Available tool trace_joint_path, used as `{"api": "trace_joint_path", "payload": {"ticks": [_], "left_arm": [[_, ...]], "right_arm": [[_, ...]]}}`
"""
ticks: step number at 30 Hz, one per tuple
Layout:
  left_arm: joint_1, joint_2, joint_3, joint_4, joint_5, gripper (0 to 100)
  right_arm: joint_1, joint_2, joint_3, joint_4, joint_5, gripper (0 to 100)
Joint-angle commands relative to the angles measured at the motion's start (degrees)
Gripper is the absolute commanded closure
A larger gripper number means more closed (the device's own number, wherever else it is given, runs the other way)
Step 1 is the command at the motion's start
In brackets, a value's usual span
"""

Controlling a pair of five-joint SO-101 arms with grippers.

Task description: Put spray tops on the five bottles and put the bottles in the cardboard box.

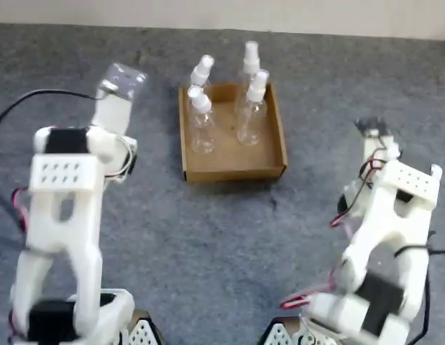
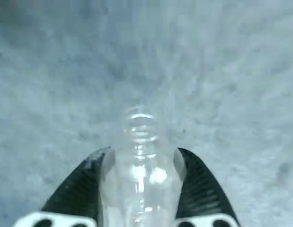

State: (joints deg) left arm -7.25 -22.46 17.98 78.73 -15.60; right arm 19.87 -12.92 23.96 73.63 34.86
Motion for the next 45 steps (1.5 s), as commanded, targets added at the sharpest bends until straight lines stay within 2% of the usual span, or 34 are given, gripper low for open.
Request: {"api": "trace_joint_path", "payload": {"ticks": [1, 6, 10, 14, 18, 22, 26, 28, 32, 40, 45], "left_arm": [[1.71, -15.16, -3.21, 0.26, 5.63, 99], [1.71, -27.82, -2.95, 0.0, 12.22, 100], [1.71, -35.3, -3.3, -4.13, 17.85, 100], [1.71, -41.8, -3.3, -10.02, 26.64, 100], [1.71, -45.49, -2.95, -13.89, 35.6, 100], [1.8, -45.85, -3.21, -14.59, 41.32, 100], [2.24, -46.11, -2.95, -14.59, 42.64, 100], [4.88, -45.93, -2.15, -14.33, 42.73, 100], [9.1, -46.11, 1.19, -16.53, 45.8, 100], [9.27, -46.11, 15.34, -29.36, 45.8, 100], [9.27, -46.2, 20.62, -32.88, 45.8, 100]], "right_arm": [[-11.21, -17.1, -2.24, 0.75, -7.3, 99.5], [-34.51, -34.33, 5.76, -0.13, -16.35, 99.5], [-50.33, -38.99, 7.34, -1.54, -21.1, 99.5], [-61.49, -38.9, 11.56, -10.24, -22.33, 99.5], [-68.44, -40.22, 20.44, -23.87, -22.33, 99.5], [-71.25, -42.51, 30.37, -37.58, -22.42, 99.5], [-71.34, -44.97, 38.99, -47.78, -22.42, 99.5], [-71.34, -45.85, 42.15, -50.77, -22.42, 99.5], [-71.34, -46.64, 45.41, -51.38, -22.42, 99.5], [-71.34, -46.64, 45.49, -51.38, -22.42, 99.5], [-71.34, -46.64, 45.49, -51.38, -22.42, 99.5]]}}
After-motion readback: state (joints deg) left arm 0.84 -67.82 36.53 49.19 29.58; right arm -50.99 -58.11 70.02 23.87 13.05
